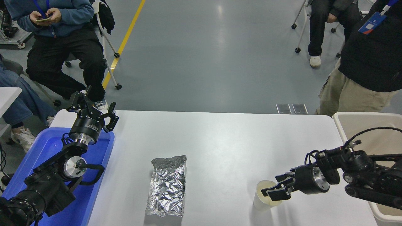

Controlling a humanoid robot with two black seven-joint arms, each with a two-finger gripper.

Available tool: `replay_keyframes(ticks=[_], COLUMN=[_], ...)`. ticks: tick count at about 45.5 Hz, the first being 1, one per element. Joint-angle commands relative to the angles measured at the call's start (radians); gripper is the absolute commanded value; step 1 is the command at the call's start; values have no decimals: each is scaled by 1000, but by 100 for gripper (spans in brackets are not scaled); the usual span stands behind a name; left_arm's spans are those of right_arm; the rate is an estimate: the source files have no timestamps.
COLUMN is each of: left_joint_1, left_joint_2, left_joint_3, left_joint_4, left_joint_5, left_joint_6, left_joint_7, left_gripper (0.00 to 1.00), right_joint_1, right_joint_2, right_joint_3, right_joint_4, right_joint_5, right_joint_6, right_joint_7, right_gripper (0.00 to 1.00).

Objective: Dispose of the paper cup in the dustbin

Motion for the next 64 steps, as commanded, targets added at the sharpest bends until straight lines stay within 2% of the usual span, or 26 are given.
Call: replay_keyframes(ticks=[1,4,16,32,51,59,64], left_joint_1=[0,-1,-1,0,0,0,0], left_joint_2=[0,0,0,0,0,0,0], left_joint_3=[0,0,0,0,0,0,0], left_joint_4=[0,0,0,0,0,0,0], left_joint_5=[0,0,-1,0,0,0,0], left_joint_6=[0,0,0,0,0,0,0], left_joint_7=[0,0,0,0,0,1,0], left_gripper=[100,100,100,100,100,100,100], right_joint_1=[6,3,2,52,410,534,592], right_joint_2=[15,15,14,-11,-252,-331,-357], right_joint_3=[-9,-11,-11,-11,-8,14,14], right_joint_4=[-23,-28,-39,-25,178,231,251], right_joint_5=[-15,-20,-40,-26,109,117,117], right_joint_6=[2,3,2,14,201,330,359], right_joint_7=[6,14,52,56,54,54,54], right_gripper=[4,0,0,0,0,0,0])
